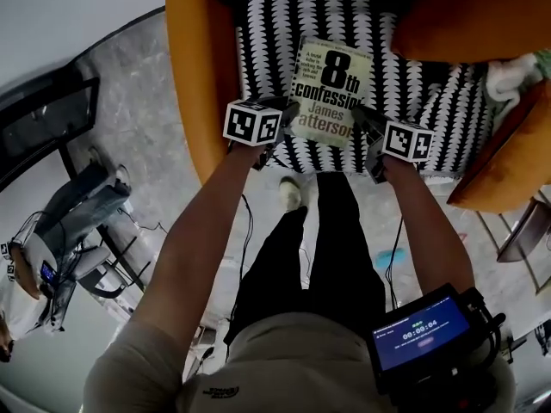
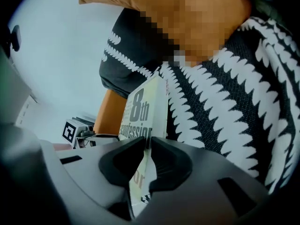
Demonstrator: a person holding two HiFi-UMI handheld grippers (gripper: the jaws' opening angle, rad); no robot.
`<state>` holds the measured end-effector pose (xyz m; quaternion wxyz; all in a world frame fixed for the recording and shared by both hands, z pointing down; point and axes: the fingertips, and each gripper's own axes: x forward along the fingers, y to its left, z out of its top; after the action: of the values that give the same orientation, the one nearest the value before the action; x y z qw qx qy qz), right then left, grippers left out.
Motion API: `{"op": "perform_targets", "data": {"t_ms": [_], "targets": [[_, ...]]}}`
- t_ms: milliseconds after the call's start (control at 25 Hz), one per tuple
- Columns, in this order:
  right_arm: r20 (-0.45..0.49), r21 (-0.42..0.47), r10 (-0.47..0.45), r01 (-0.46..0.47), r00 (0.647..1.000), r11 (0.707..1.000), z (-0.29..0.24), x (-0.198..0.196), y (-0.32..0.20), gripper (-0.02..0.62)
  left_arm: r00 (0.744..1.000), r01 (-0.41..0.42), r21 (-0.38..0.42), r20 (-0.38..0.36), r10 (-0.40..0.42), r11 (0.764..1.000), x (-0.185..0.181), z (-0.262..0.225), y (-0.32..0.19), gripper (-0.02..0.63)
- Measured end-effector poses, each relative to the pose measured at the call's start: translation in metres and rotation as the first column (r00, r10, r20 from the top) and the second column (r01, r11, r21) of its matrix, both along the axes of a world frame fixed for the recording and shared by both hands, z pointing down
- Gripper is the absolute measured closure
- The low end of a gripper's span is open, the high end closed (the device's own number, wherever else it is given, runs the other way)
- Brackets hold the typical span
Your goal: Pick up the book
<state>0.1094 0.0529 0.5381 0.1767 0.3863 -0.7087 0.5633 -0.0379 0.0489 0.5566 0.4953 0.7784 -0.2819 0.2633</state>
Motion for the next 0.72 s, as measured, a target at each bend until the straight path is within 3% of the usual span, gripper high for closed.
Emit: {"op": "perform_targets", "data": {"t_ms": [480, 720], "targets": [[0.033, 0.067, -0.033, 0.031, 0.999, 0.997, -0.038, -0.013, 0.002, 0.541, 0.998, 0.055, 0.052, -0.043, -0.053, 0.997, -0.016, -0.043, 0.007, 0.506], [0.130, 0.125, -0.067, 0.051, 0.989, 0.991, -0.002, -0.003, -0.007, 0.543, 0.994, 0.109, 0.160, -0.034, -0.105, 0.981, -0.008, -0.016, 0.001, 0.509]]}}
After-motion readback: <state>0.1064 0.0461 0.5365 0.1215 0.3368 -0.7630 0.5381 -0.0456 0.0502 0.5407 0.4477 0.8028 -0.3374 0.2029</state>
